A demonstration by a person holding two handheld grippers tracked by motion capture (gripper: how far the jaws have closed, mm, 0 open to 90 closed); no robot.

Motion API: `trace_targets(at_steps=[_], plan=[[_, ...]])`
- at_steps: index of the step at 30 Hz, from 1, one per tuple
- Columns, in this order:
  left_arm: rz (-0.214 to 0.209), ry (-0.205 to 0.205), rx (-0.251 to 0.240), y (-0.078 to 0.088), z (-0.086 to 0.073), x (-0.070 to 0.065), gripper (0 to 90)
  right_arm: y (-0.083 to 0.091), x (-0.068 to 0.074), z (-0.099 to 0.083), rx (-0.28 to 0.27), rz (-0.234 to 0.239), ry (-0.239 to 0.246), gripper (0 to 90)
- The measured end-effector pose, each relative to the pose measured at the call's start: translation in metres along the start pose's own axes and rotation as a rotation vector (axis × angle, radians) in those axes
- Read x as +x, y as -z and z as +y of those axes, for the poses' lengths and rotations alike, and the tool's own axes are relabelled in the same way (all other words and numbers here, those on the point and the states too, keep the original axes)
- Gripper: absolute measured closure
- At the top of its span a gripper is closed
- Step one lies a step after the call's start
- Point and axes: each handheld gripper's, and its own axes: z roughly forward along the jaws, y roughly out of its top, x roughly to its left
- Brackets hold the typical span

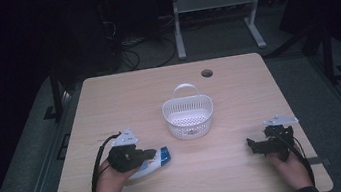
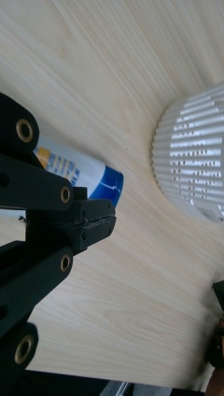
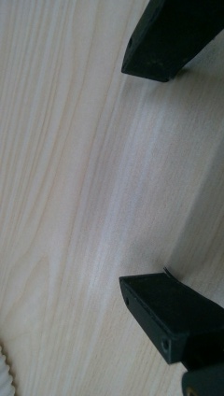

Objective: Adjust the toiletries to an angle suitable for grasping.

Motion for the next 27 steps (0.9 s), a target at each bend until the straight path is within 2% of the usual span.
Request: trace_targets(at_steps=[9,19,22,27], plan=[[-0.018,-0.041,0.039,-0.017,0.006,-0.012,89.9,0.0,0.0,0.0,0.0,0.0,0.0,0.7],[-0.037,-0.093,0.112,-0.042,0.009,-0.028,89.9,0.0,0.0,0.0,0.0,-0.001,0.0,0.7],[-0.034,-0.111,0.142,-0.048,0.008,-0.031,89.9,0.0,0.0,0.0,0.0,0.0,0.0,0.7],[-0.015,-0.115,0.185,-0.056,0.007,-0.032,89.9,0.0,0.0,0.0,0.0,0.0,0.0,0.7]])
